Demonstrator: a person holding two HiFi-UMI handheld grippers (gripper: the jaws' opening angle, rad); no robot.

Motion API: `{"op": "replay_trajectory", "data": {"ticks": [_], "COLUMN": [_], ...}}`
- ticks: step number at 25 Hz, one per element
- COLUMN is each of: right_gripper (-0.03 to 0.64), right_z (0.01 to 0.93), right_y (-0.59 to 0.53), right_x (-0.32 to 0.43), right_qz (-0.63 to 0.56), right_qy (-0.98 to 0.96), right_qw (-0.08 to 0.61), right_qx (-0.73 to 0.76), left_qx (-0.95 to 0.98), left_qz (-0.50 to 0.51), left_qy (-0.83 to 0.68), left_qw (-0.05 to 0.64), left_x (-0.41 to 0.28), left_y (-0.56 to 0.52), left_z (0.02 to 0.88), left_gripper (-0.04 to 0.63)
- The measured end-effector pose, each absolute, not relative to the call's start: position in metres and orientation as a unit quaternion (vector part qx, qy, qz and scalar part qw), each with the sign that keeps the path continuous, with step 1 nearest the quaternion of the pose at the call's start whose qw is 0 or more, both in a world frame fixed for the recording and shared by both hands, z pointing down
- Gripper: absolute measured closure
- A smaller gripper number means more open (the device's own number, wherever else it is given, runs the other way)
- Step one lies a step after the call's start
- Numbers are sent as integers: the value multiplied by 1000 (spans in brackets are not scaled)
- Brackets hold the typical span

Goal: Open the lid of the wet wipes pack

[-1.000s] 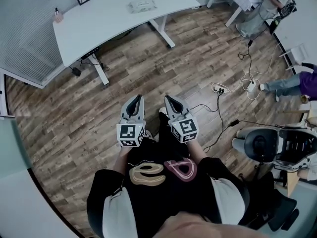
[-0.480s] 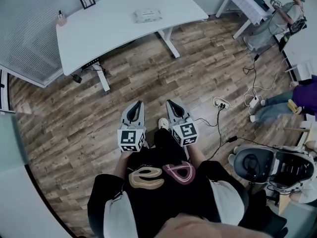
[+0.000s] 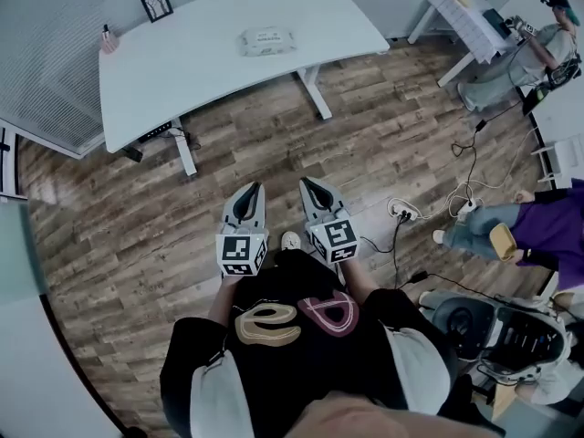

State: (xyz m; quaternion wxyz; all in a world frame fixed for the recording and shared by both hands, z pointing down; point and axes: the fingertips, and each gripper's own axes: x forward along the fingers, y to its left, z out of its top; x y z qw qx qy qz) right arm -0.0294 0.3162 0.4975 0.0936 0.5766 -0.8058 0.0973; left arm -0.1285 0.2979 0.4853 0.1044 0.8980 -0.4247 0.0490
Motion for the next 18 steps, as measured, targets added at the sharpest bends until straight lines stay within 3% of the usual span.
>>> {"op": "replay_trajectory", "data": {"ticks": [18], "right_gripper": [606], "right_z": [497], "right_y": [238], "right_x": [34], "right_qz": [94], "right_qy": [-824], "right_qw": [83], "right_qx": [552], "left_qx": [890], "left_qz": [48], "left_qy": [-444], "left_qw": [92], "left_x": [-52], "left_y": [215], "left_z": [484], "left_gripper": [565]}}
